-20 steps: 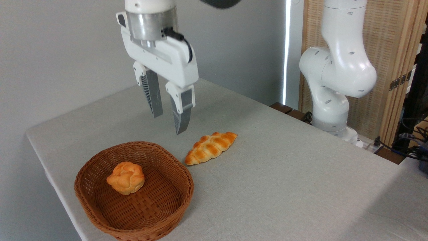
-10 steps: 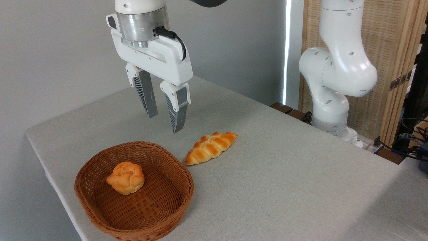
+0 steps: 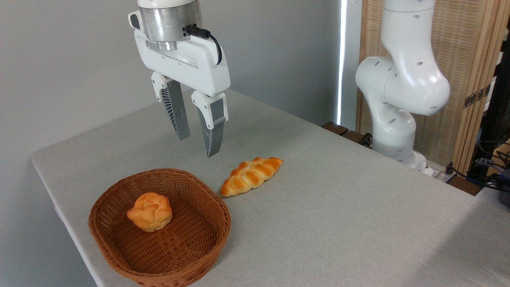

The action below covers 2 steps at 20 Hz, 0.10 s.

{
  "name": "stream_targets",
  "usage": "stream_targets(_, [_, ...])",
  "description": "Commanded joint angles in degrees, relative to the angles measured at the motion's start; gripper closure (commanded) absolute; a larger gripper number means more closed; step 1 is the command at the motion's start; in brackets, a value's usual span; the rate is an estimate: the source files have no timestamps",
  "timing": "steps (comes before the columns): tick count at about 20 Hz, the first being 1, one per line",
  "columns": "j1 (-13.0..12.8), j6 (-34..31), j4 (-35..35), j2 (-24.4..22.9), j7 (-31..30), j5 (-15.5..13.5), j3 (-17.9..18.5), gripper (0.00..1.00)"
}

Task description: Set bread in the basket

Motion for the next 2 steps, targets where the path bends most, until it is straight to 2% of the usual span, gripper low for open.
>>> stream_targets(1, [0.50, 0.39, -0.58, -0.77, 0.71, 0.85, -0.18, 0.00])
stream_targets(2, [0.50, 0.39, -0.58, -0.77, 0.71, 0.85, -0.18, 0.00])
